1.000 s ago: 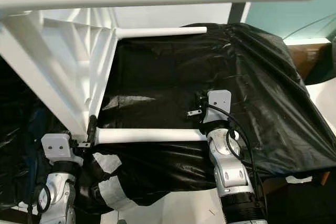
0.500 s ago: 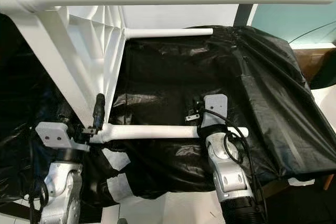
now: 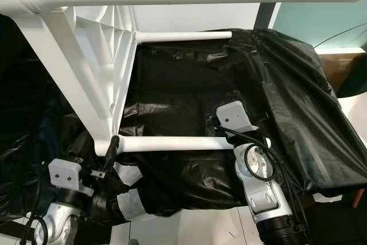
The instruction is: Building children table
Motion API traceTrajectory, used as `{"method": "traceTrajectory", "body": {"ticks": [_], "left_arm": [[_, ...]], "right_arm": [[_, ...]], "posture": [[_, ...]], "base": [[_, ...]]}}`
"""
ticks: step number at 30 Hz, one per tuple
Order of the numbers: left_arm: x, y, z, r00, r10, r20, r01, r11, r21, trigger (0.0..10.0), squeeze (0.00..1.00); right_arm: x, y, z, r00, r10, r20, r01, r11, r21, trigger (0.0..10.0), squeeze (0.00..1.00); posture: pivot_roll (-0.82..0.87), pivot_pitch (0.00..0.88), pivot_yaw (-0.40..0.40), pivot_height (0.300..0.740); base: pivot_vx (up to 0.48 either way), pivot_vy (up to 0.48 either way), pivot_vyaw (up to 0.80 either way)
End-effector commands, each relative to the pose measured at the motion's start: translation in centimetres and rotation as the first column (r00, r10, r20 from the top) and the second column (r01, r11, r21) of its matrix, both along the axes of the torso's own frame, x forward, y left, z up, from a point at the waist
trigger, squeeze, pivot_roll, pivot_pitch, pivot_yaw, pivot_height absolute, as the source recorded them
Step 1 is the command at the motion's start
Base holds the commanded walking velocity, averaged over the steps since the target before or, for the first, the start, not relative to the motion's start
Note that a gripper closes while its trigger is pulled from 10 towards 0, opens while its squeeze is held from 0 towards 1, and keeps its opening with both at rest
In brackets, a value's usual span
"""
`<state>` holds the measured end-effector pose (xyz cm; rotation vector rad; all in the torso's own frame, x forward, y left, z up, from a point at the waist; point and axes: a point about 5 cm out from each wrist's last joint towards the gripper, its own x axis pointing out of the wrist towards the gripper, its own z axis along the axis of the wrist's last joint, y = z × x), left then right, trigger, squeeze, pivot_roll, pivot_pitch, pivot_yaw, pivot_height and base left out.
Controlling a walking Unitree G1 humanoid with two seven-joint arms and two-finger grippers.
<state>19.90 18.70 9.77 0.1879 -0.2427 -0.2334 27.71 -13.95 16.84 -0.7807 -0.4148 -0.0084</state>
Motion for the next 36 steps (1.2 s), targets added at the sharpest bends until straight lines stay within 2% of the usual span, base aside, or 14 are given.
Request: {"method": "traceTrajectory", "body": {"ticks": [1, 3, 11, 12, 13, 14, 25, 32, 33, 34, 35, 36], "left_arm": [[-0.2, 0.9, -0.7, 0.99, 0.138, -0.013, -0.138, 0.99, -0.024, 10.0, 0.0], [-0.2, 1.8, -1.9, 0.977, 0.201, -0.068, -0.205, 0.977, -0.058, 10.0, 0.0], [0.1, 1.6, -3.0, 0.97, 0.217, -0.111, -0.226, 0.971, -0.079, 10.0, 0.0], [0.2, 1.5, -3.4, 0.97, 0.213, -0.12, -0.223, 0.972, -0.075, 10.0, 0.0], [0.2, 1.5, -3.4, 0.97, 0.213, -0.12, -0.223, 0.972, -0.075, 10.0, 0.0], [0.3, 1.4, -3.7, 0.97, 0.206, -0.126, -0.215, 0.974, -0.068, 10.0, 0.0], [-0.1, 0.9, -4.7, 0.972, 0.168, -0.167, -0.182, 0.981, -0.072, 10.0, 0.0], [-0.3, 0.6, -5.2, 0.973, 0.15, -0.175, -0.163, 0.985, -0.059, 10.0, 0.0], [-0.4, 0.4, -5.4, 0.975, 0.138, -0.176, -0.149, 0.988, -0.052, 10.0, 0.0], [-0.4, 0.4, -5.4, 0.975, 0.138, -0.176, -0.149, 0.988, -0.052, 10.0, 0.0], [-0.5, 0.2, -5.4, 0.976, 0.127, -0.175, -0.137, 0.99, -0.046, 10.0, 0.0], [-0.5, 0.1, -5.5, 0.977, 0.12, -0.175, -0.129, 0.991, -0.042, 10.0, 0.0]], "right_arm": [[-0.4, 0.9, 0.6, 0.998, 0.036, 0.057, -0.033, 0.998, -0.057, 10.0, 0.0], [-0.7, 1.6, 1.2, 0.991, 0.066, 0.114, -0.049, 0.988, -0.15, 10.0, 0.0], [-1.0, 1.7, 1.7, 0.979, 0.084, 0.186, -0.033, 0.965, -0.261, 10.0, 0.0], [-1.1, 1.6, 2.0, 0.974, 0.085, 0.21, -0.021, 0.958, -0.286, 10.0, 0.69], [-1.1, 1.6, 2.0, 0.974, 0.085, 0.21, -0.021, 0.958, -0.286, 10.0, 0.69], [-1.2, 1.5, 2.5, 0.966, 0.085, 0.244, -0.003, 0.948, -0.319, 10.0, 1.0], [-2.5, 0.5, 4.5, 0.918, 0.057, 0.393, 0.124, 0.899, -0.42, 10.0, 1.0], [-3.3, -0.4, 6.1, 0.871, 0.025, 0.49, 0.212, 0.881, -0.422, 10.0, 1.0], [-3.5, -0.5, 6.7, 0.86, 0.019, 0.51, 0.228, 0.88, -0.417, 10.0, 0.95], [-3.5, -0.5, 6.7, 0.86, 0.019, 0.51, 0.228, 0.88, -0.417, 10.0, 0.95], [-3.6, -0.5, 7.4, 0.847, 0.022, 0.532, 0.238, 0.878, -0.415, 10.0, 0.0], [-3.7, -0.3, 8.1, 0.834, 0.029, 0.55, 0.242, 0.878, -0.413, 10.0, 0.0]], "posture": [[0.1, 0.0, -0.007, 0.74], [0.09, 0.0, -0.008, 0.74], [0.08, 0.0, -0.005, 0.74], [0.08, 0.0, -0.005, 0.74], [0.08, 0.0, -0.005, 0.74], [0.07, 0.0, -0.004, 0.74], [0.04, 0.0, -0.002, 0.74], [0.02, 0.0, -0.005, 0.74], [0.02, 0.0, -0.005, 0.74], [0.02, 0.0, -0.005, 0.74], [0.01, 0.0, -0.007, 0.74], [0.01, 0.0, -0.007, 0.74]], "base": [[0.0, 0.0, 0.0], [0.0, 0.0, 0.0], [0.0, 0.0, 0.0], [0.0, 0.0, 0.0], [0.0, 0.0, 0.0], [0.0, 0.0, 0.0], [0.0, 0.0, 0.0], [0.0, 0.0, 0.0], [0.0, 0.0, 0.0], [0.0, 0.0, 0.0], [0.0, 0.0, 0.0], [0.0, 0.0, 0.0]]}}
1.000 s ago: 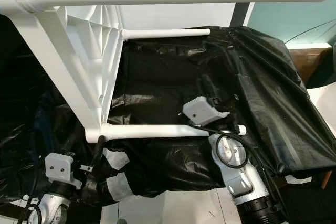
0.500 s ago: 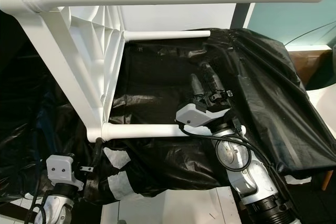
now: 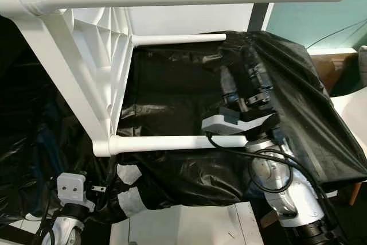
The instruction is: Building children table
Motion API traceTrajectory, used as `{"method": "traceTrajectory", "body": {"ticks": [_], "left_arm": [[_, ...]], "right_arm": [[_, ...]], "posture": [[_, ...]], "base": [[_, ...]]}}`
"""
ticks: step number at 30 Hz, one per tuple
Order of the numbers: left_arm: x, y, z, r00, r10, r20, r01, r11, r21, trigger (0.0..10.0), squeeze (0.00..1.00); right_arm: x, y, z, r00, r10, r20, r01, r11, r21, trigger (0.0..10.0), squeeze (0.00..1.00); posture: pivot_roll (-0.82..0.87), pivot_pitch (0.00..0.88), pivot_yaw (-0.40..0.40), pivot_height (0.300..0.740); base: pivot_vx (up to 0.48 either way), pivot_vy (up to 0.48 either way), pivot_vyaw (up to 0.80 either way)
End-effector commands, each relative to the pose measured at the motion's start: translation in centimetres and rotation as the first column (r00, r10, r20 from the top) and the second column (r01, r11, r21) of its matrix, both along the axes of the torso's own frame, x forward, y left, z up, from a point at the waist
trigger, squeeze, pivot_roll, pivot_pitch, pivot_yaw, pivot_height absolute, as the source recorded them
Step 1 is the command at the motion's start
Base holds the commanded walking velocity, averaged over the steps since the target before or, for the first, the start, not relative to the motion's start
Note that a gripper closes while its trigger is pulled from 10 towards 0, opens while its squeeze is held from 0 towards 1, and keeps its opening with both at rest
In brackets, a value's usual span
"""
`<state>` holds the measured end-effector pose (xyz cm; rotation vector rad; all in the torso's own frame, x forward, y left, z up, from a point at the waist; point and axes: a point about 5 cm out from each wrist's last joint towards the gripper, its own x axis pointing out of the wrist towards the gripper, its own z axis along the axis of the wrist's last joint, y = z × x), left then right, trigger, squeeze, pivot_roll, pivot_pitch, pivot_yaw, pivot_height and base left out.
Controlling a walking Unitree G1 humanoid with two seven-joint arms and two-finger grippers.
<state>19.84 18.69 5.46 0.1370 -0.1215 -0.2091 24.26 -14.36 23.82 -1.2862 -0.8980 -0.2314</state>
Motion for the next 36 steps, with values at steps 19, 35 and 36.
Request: {"method": "traceTrajectory", "body": {"ticks": [19, 35, 36], "left_arm": [[-0.5, -0.9, -1.9, 0.996, 0.082, -0.042, -0.082, 0.997, 0.004, 10.0, 0.0], [-0.3, -0.8, -2.6, 0.996, 0.075, -0.052, -0.075, 0.997, 0.008, 10.0, 0.0], [-0.3, -0.8, -2.6, 0.996, 0.075, -0.052, -0.075, 0.997, 0.008, 10.0, 0.0]], "right_arm": [[1.1, 0.5, 5.4, 0.99, 0.022, 0.139, -0.021, 1.0, -0.011, 10.0, 0.0], [3.3, 0.4, 5.9, 0.997, 0.033, 0.071, -0.036, 0.999, 0.037, 10.0, 0.0], [3.3, 0.4, 5.9, 0.997, 0.033, 0.071, -0.036, 0.999, 0.037, 10.0, 0.0]], "posture": [[0.02, 0.0, -0.032, 0.74], [0.04, 0.0, -0.047, 0.74], [0.04, 0.0, -0.047, 0.74]], "base": [[0.0, 0.0, 0.0], [0.0, 0.0, 0.0], [0.0, 0.0, 0.0]]}}
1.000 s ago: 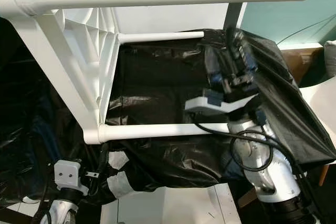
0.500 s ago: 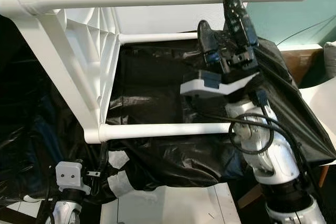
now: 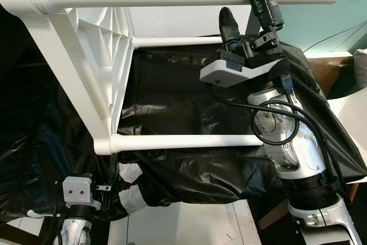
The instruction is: Building children table
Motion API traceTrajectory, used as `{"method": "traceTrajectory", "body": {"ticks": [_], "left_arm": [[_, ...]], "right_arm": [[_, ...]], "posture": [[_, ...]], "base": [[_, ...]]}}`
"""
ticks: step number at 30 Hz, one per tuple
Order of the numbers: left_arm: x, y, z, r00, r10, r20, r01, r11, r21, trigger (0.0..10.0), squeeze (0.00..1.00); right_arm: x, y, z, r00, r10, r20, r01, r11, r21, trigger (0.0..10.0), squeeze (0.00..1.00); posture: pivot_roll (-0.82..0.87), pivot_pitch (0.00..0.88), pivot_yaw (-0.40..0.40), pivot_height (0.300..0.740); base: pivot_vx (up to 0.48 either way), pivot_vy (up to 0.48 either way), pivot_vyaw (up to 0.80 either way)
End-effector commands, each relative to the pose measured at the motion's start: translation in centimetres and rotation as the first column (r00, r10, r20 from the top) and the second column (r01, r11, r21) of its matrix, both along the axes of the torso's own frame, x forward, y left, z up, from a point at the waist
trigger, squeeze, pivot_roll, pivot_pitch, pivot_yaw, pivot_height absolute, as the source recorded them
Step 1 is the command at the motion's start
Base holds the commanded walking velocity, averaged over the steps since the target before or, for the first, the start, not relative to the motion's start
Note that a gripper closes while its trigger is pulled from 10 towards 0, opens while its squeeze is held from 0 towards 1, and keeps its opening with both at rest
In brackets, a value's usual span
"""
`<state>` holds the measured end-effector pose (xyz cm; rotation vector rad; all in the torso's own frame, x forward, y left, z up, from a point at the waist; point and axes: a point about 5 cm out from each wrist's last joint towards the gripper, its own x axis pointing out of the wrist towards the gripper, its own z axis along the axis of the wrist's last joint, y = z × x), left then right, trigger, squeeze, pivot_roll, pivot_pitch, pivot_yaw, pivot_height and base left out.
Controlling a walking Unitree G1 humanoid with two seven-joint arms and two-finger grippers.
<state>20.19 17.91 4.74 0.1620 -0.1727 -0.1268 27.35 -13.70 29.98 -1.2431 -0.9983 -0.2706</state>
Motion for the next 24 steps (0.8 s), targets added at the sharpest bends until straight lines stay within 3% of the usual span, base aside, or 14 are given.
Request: {"method": "traceTrajectory", "body": {"ticks": [1, 15, 24], "left_arm": [[-0.7, 0.2, -2.0, 0.993, -0.005, -0.115, 0.004, 1.0, -0.009, 10.0, 0.0], [-0.1, 0.2, -1.0, 0.998, -0.016, -0.068, 0.017, 1.0, 0.016, 10.0, 0.0], [0.4, 0.2, -0.7, 0.998, -0.029, -0.053, 0.031, 0.999, 0.025, 10.0, 0.0]], "right_arm": [[0.3, -0.3, -0.5, 0.999, -0.008, -0.038, 0.008, 1.0, 0.025, 10.0, 0.0], [-1.0, 0.4, -3.8, 0.983, 0.055, -0.173, -0.036, 0.993, 0.112, 10.0, 0.0], [-0.9, 0.6, -3.9, 0.984, 0.055, -0.167, -0.04, 0.995, 0.087, 10.0, 0.0]], "posture": [[0.04, 0.0, -0.047, 0.74], [0.03, 0.0, -0.011, 0.74], [0.03, 0.0, -0.002, 0.74]], "base": [[0.0, 0.0, 0.0], [0.0, 0.0, 0.0], [0.0, 0.0, 0.0]]}}
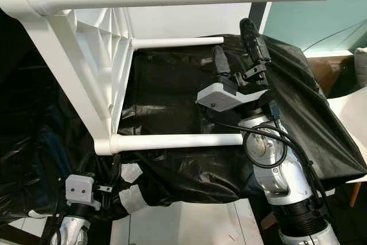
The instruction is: Building children table
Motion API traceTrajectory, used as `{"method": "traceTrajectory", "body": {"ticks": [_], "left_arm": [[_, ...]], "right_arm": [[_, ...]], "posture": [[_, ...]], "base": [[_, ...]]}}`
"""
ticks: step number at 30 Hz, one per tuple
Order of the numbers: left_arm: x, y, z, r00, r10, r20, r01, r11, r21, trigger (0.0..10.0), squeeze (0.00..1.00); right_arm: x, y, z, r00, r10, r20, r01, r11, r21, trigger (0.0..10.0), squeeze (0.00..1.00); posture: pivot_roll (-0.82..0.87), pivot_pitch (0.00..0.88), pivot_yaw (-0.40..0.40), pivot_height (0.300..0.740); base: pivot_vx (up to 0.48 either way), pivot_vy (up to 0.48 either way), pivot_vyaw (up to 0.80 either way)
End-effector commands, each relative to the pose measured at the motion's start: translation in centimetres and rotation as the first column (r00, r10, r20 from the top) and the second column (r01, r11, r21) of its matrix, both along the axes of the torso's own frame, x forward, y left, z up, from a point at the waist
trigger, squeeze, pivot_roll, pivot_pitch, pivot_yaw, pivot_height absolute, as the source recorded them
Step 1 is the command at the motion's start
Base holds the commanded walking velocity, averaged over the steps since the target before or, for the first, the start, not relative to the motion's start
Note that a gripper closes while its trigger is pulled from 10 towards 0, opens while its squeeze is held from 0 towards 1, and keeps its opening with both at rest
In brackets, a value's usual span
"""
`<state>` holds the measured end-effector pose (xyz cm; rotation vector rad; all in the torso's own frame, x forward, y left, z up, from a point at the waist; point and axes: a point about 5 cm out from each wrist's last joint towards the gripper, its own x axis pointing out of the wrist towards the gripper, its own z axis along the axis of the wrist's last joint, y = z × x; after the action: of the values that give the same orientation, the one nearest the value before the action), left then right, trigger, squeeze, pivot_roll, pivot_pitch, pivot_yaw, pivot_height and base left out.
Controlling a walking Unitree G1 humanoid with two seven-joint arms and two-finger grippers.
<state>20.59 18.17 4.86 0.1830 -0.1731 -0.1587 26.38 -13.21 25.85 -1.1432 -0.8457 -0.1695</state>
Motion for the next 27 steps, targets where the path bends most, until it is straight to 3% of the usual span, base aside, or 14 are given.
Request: {"method": "traceTrajectory", "body": {"ticks": [1, 13, 20, 27], "left_arm": [[0.1, 0.0, -0.8, 0.999, 0.001, -0.05, 0.0, 1.0, 0.005, 10.0, 0.0], [0.0, -0.3, -0.9, 0.999, 0.002, -0.053, -0.002, 1.0, 0.006, 10.0, 0.0], [0.0, -0.5, -1.0, 0.999, 0.019, -0.05, -0.019, 1.0, 0.001, 10.0, 0.0], [-0.6, -0.7, -1.4, 0.998, 0.016, -0.065, -0.016, 1.0, 0.0, 10.0, 0.0]], "right_arm": [[0.1, 0.3, 0.1, 1.0, 0.014, 0.01, -0.014, 1.0, -0.01, 10.0, 0.0], [0.2, 2.4, 0.4, 0.995, 0.095, 0.028, -0.094, 0.995, -0.035, 10.0, 0.0], [1.0, 4.2, 1.8, 0.984, 0.162, 0.079, -0.158, 0.986, -0.057, 10.0, 0.0], [1.2, 4.7, 2.5, 0.978, 0.175, 0.112, -0.17, 0.984, -0.055, 10.0, 0.0]], "posture": [[0.03, 0.0, -0.002, 0.74], [0.04, 0.0, -0.013, 0.74], [0.06, 0.0, -0.027, 0.74], [0.07, 0.0, -0.03, 0.74]], "base": [[0.0, 0.0, 0.0], [0.0, 0.0, 0.0], [0.0, 0.0, 0.0], [0.0, 0.0, 0.0]]}}
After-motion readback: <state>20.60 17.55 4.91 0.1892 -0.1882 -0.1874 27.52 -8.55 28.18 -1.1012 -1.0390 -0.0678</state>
